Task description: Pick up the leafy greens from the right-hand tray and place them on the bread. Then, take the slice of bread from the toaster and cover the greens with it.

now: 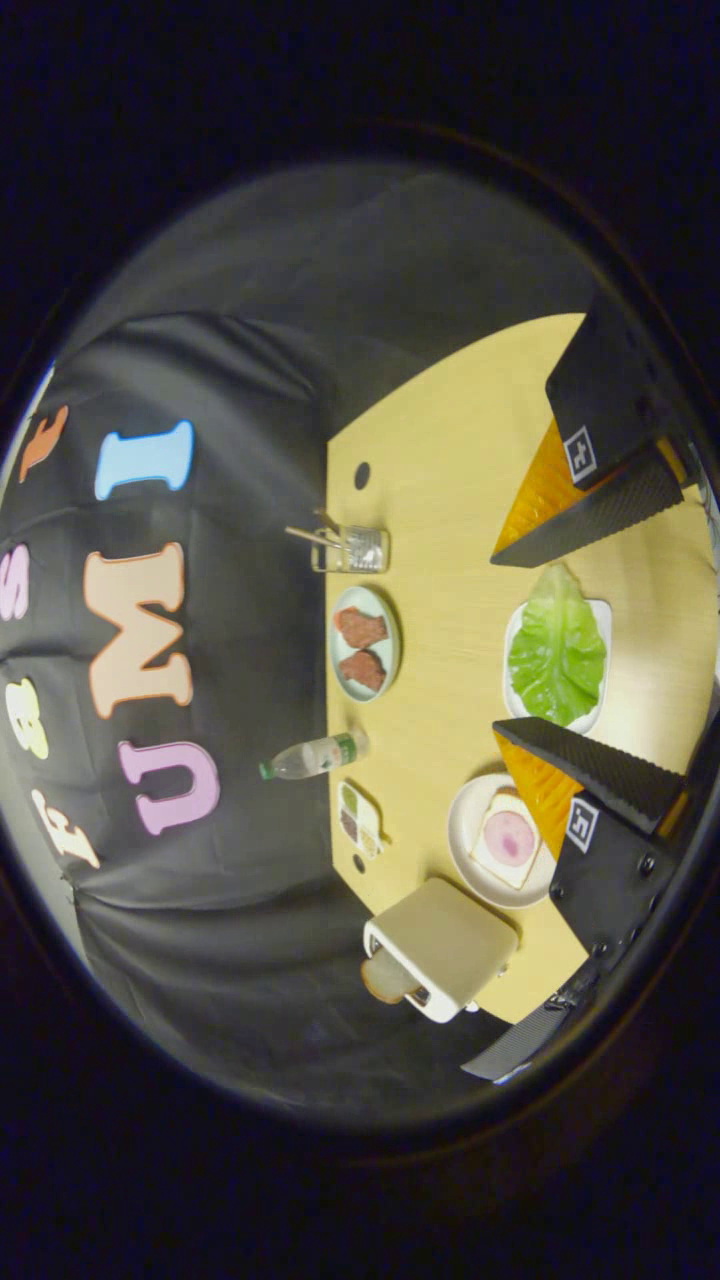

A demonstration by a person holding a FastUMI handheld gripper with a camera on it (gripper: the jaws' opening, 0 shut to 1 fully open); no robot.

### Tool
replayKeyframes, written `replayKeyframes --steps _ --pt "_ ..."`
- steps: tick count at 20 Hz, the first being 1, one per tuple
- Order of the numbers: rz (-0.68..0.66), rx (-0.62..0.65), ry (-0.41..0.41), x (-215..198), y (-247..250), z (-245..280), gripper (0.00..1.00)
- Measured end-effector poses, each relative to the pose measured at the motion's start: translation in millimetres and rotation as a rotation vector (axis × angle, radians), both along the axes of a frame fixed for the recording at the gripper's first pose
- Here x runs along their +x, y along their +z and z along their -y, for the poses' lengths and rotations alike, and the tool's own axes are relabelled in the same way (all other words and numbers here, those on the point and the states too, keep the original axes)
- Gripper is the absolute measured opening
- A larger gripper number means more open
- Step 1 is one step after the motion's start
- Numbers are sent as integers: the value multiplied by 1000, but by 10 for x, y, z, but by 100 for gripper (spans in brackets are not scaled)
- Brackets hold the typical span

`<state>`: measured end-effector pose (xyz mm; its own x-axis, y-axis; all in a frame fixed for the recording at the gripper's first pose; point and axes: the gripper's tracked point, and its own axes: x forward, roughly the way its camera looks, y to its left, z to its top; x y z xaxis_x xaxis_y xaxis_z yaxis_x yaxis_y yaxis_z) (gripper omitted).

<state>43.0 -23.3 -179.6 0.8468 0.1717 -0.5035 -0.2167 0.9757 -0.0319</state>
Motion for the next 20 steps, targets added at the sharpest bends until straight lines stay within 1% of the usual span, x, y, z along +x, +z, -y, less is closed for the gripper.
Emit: replayKeyframes --steps 3,7,10,12,16,20 --pt "-108 -3 36 68 -360 23 97" --pt "-245 -53 94 160 -796 112 96" --pt "-345 -40 82 288 -1065 193 96" --pt "-401 -34 57 392 -1221 279 96" --pt "-474 -14 48 505 -1409 341 94" --pt "-525 30 35 523 -1501 334 68"
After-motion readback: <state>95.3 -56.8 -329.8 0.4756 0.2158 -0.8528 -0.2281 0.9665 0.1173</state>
